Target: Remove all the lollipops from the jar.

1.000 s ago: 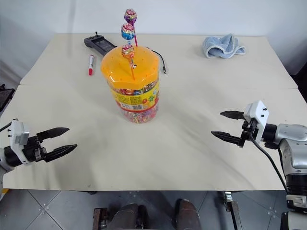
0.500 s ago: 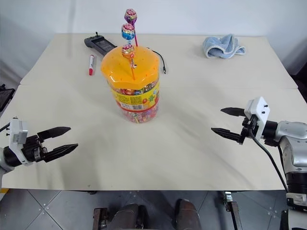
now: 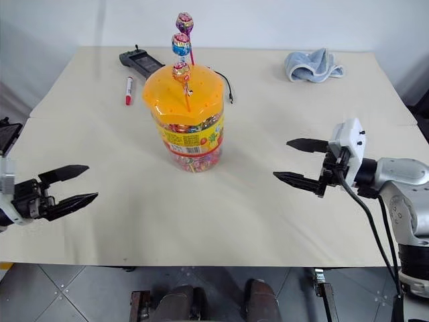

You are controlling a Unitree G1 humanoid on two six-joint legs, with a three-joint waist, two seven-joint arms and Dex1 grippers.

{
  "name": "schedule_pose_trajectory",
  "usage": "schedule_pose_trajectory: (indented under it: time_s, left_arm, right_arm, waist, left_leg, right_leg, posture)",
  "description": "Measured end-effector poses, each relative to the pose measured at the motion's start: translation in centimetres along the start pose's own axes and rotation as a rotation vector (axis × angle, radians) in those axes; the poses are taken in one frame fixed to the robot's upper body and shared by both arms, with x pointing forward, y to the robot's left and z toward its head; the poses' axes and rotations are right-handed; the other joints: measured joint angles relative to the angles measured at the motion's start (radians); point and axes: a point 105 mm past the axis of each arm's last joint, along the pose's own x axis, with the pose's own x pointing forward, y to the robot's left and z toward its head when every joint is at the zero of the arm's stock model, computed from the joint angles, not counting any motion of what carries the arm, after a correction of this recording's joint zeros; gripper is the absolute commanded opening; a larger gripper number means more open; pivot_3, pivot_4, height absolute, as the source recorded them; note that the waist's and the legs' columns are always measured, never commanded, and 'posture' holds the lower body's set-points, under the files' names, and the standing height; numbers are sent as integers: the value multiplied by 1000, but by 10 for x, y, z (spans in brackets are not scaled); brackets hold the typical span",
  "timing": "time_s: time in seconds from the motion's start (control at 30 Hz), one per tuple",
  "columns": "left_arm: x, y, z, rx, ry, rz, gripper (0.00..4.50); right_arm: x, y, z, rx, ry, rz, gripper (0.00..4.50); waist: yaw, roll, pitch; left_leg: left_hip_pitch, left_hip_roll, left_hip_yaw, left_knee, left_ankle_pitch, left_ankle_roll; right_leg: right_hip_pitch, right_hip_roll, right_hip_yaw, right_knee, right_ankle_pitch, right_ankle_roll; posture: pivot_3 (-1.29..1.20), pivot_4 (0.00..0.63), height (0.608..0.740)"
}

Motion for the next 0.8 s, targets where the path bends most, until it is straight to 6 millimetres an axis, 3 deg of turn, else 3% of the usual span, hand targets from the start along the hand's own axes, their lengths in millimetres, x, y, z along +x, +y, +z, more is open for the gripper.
schedule_pose_trajectory:
  time_s: [0.13, 0.27, 0.33, 0.53, 0.8]
  left_arm:
    - [2, -2, 13, 42, -52, -45, 4485]
    - [7, -1, 28, 115, -113, -100, 4485]
    - [10, 1, 33, 142, -136, -106, 4485]
    - [18, 2, 35, 157, -163, -132, 4485]
    - [22, 3, 30, 141, -164, -139, 4485]
  right_arm:
    - [15, 11, 31, -7, -80, 40, 4500]
    - [40, 28, 82, -84, -266, 111, 4500]
    - [53, 33, 92, -93, -309, 143, 4500]
    - [90, 36, 97, -72, -332, 197, 4500]
    - [119, 32, 91, -47, -319, 239, 4500]
  waist:
    - [-2, 0, 0]
    - [-4, -2, -1]
    - [-7, -3, -2]
    - [-6, -6, -4]
    - [-27, -6, -4]
  left_leg:
    - [0, 0, 0, 0, 0, 0]
    - [0, 0, -1, 0, 0, 0]
    - [0, -1, 0, 0, 0, 0]
    - [0, -2, -2, 1, 0, 1]
    - [0, -2, -4, 1, 0, 1]
  right_leg:
    - [0, 0, 0, 1, 0, 0]
    - [-1, 0, 0, 2, 0, 0]
    - [-1, 0, 0, 2, 0, 0]
    - [0, -1, -1, 3, 0, 0]
    - [0, -1, -3, 4, 0, 0]
  posture:
    - [0, 150, 740]
    - [0, 150, 740]
    - [0, 150, 740]
    - [0, 150, 740]
    - [0, 150, 740]
